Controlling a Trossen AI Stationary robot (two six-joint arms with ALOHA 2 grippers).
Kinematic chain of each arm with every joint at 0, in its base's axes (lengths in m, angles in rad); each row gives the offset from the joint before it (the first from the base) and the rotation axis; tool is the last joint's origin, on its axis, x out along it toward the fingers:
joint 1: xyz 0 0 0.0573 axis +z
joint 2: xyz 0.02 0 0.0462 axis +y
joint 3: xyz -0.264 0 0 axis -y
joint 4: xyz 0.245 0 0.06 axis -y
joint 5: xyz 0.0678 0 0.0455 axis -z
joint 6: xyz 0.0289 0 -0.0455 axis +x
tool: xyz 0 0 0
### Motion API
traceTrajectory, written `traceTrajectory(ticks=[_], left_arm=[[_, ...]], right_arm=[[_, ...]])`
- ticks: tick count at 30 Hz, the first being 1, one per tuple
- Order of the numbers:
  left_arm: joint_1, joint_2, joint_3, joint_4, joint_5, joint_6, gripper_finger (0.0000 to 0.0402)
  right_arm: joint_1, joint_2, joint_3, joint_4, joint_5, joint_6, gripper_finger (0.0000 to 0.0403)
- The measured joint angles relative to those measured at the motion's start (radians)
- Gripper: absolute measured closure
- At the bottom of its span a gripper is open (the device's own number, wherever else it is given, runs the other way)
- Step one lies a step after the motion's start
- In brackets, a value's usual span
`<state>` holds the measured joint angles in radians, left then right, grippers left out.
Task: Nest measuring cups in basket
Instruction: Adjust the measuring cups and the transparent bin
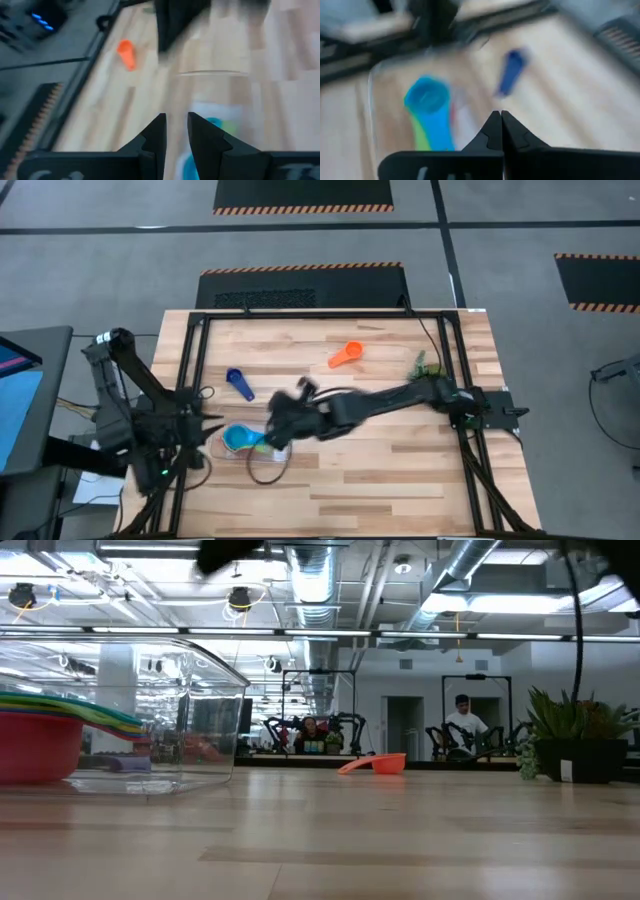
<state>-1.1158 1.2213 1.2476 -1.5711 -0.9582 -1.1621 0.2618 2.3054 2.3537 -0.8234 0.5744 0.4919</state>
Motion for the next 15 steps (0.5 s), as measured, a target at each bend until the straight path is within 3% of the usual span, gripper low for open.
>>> traceTrajectory(ticks=[2,6,11,13,15], left_arm=[[0.075,0.000,0.000,0.001,0.022,0.079,0.0333],[0.281,0.000,0.000,0.077,0.185,0.342,0.0342],[0.612,0.015,0.000,0.454,0.506,0.826,0.0392],[0.727,0.041,0.001,0.541,0.650,0.928,0.0398],[0.802,0.082,0.001,0.523,0.740,0.948,0.0400]], right_arm=[[0.028,-0.104,0.003,-0.062,0.114,0.024,0.0399],[0.107,-0.243,0.004,-0.228,0.355,0.100,0.0400],[0.177,-0.346,0.000,-0.247,0.464,0.089,0.0397],[0.199,-0.374,0.005,-0.246,0.493,0.061,0.0395],[0.210,-0.381,0.004,-0.257,0.493,0.053,0.0396]])
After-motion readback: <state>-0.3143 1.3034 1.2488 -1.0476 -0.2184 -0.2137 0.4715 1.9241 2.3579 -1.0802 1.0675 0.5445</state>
